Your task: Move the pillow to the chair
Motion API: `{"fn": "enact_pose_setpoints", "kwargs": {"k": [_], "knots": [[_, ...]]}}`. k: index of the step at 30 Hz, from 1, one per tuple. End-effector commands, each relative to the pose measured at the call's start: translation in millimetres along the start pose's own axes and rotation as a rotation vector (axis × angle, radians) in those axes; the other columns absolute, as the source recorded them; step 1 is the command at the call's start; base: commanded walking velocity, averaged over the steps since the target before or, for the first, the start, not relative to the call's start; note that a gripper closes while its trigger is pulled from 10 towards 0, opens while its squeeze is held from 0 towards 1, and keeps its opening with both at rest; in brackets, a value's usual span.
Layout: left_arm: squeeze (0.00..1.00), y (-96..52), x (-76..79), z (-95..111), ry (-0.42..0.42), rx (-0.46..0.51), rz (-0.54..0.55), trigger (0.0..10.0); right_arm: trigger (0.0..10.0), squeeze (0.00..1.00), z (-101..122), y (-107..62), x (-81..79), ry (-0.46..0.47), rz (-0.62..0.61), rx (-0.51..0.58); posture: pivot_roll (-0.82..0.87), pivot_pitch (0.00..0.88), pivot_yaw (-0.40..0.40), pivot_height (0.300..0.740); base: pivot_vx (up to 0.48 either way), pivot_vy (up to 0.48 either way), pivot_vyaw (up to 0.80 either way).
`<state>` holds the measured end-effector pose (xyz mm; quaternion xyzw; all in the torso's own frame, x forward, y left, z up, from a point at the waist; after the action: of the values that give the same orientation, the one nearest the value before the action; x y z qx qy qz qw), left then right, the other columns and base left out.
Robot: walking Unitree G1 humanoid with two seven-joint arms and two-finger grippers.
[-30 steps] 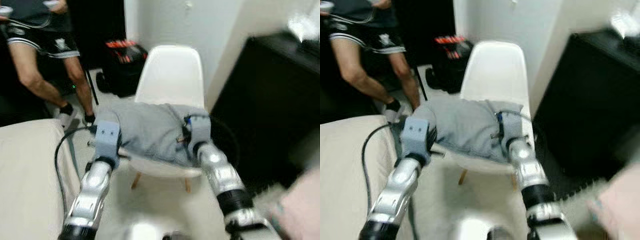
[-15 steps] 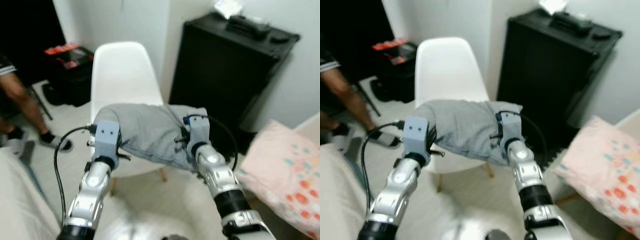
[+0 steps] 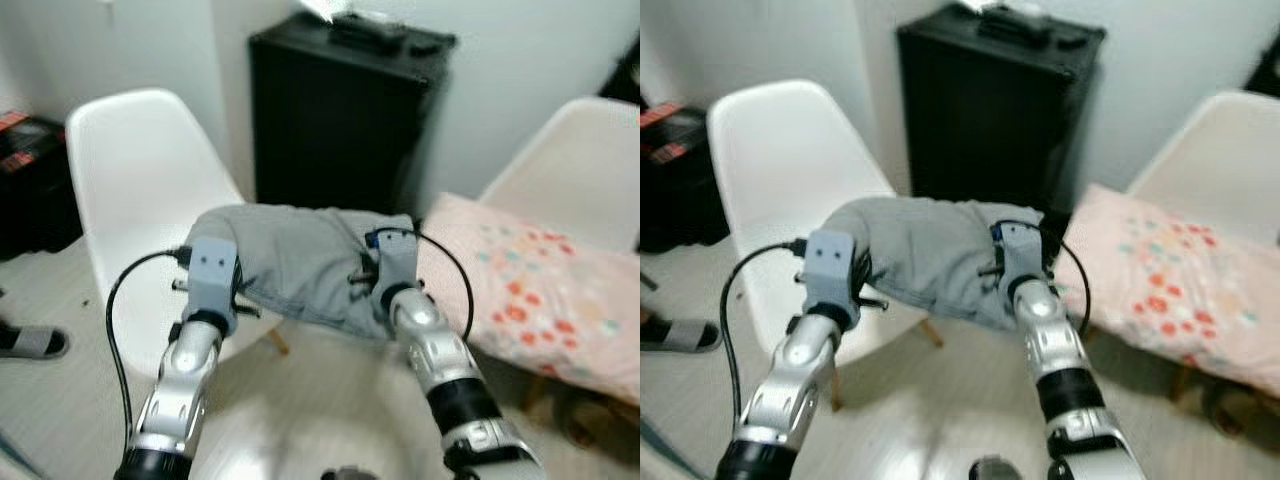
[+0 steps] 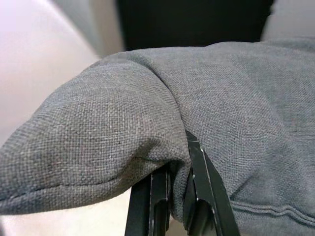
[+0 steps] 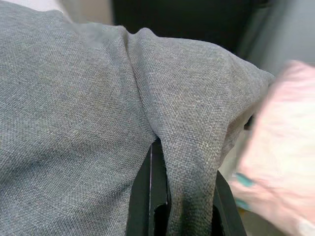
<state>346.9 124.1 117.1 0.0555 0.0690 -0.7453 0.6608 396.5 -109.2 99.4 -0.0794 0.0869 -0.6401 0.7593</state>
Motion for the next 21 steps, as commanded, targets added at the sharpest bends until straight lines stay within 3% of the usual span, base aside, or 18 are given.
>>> {"fn": "enact_pose_setpoints", "kwargs": {"k": [1, 21], "knots": [[0.0, 1.4, 13.1, 6, -0.012, 0.023, -0.045, 10.0, 10.0, 0.0, 13, 0.5, -11.1, 0.015, 0.036, 0.047, -0.03, 0.116, -0.031, 0.74, 0.0, 0.0, -0.8], [0.0, 9.1, 8.4, 16, -0.008, 0.04, -0.036, 10.0, 10.0, 0.0, 19, 1.0, -14.6, 0.017, 0.034, 0.061, -0.04, 0.162, -0.026, 0.74, 0.0, 0.0, -0.8]]}}
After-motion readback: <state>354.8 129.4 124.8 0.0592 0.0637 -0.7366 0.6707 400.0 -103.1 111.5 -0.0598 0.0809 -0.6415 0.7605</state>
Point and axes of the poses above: a point about 5 cm out from each wrist's last joint towards the gripper, its own y axis pointing out of the wrist towards the gripper, its own z axis along the axis of the wrist's last joint, x = y × z, the point moved 5 cm from there along y, pointing out of the wrist towards the gripper, and after that the axes turned 5 degrees about y, right-handed, at the moved point
